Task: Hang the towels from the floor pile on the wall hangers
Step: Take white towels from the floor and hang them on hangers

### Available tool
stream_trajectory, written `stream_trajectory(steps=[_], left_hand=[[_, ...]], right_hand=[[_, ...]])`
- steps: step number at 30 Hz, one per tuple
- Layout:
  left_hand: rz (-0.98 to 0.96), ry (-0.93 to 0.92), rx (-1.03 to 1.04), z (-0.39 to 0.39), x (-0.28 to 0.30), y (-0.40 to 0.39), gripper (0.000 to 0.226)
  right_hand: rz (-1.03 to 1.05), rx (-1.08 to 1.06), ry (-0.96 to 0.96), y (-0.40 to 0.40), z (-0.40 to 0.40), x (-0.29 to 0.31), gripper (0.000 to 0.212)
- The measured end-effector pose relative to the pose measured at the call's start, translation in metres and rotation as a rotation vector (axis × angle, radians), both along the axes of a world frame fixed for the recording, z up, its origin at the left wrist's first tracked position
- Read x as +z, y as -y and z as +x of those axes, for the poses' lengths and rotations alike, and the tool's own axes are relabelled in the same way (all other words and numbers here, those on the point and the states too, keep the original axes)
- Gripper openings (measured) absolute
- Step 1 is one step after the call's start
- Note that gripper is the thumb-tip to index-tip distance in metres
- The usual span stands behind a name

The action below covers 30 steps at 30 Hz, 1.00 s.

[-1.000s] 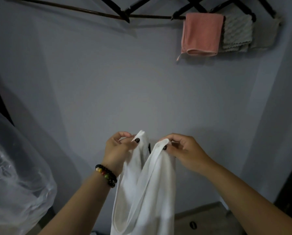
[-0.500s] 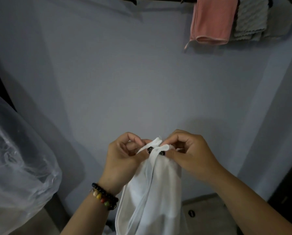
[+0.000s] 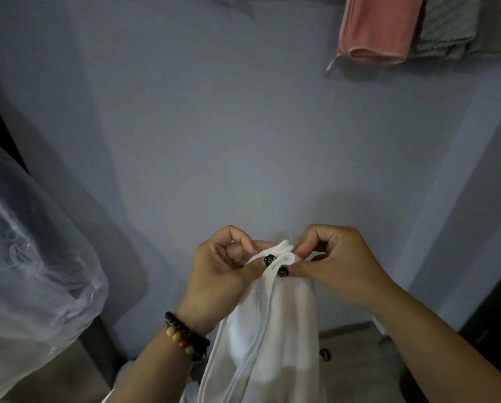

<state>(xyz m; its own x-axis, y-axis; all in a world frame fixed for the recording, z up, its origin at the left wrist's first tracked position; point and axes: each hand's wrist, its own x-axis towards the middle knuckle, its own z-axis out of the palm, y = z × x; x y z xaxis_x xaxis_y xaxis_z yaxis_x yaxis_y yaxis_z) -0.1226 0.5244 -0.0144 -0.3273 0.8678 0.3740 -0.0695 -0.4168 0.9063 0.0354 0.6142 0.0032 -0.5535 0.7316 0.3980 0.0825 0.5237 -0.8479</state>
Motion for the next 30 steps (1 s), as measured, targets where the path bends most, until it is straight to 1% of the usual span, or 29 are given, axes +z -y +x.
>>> stream_trajectory(steps=[3,5,6,7,9,10,14,16,18,20,23,25,27,30], left_hand=[[0.026,0.010,-0.020,0.000,0.001,0.001,0.027],[0.042,-0.006,-0.030,-0.002,0.002,0.001,0.027],[0.053,-0.026,-0.031,-0.004,0.002,0.001,0.027],[0.066,-0.050,-0.031,-0.005,0.003,0.001,0.028],[0.089,-0.113,-0.015,-0.007,0.002,0.000,0.030],[0.094,-0.153,0.012,-0.008,0.000,0.000,0.030],[0.107,-0.343,0.176,-0.012,-0.010,-0.003,0.027],[0.106,-0.352,0.201,-0.018,-0.021,-0.004,0.024],[0.049,-0.300,0.227,-0.028,-0.038,-0.003,0.023],[-0.038,-0.275,0.265,-0.040,-0.062,0.001,0.031],[-0.172,-0.298,0.299,-0.051,-0.103,0.008,0.041],[-0.265,-0.296,0.349,-0.054,-0.128,0.008,0.044],[-0.399,-0.306,0.418,-0.055,-0.150,0.007,0.043],[-0.652,-0.425,0.439,-0.054,-0.183,0.008,0.036]], right_hand=[[-0.038,0.003,-0.053,-0.002,-0.001,-0.004,0.030],[-0.039,0.015,-0.039,-0.004,-0.001,-0.007,0.040],[-0.008,0.028,-0.013,-0.006,-0.001,-0.009,0.043],[0.029,0.046,0.015,-0.007,-0.001,-0.012,0.040],[0.059,0.076,0.057,-0.007,-0.002,-0.017,0.029],[0.064,0.077,0.062,-0.007,-0.003,-0.020,0.028],[0.110,0.061,0.002,-0.005,-0.011,-0.033,0.034],[0.113,0.055,-0.032,-0.005,-0.015,-0.039,0.036],[0.110,0.052,-0.055,-0.005,-0.019,-0.043,0.031],[0.096,0.038,-0.067,-0.008,-0.020,-0.046,0.021],[0.053,0.026,-0.065,-0.015,-0.018,-0.050,0.009],[0.032,0.024,-0.075,-0.018,-0.018,-0.052,0.011],[0.032,0.014,-0.087,-0.020,-0.020,-0.054,0.015],[0.018,-0.019,-0.104,-0.024,-0.020,-0.056,0.009]])
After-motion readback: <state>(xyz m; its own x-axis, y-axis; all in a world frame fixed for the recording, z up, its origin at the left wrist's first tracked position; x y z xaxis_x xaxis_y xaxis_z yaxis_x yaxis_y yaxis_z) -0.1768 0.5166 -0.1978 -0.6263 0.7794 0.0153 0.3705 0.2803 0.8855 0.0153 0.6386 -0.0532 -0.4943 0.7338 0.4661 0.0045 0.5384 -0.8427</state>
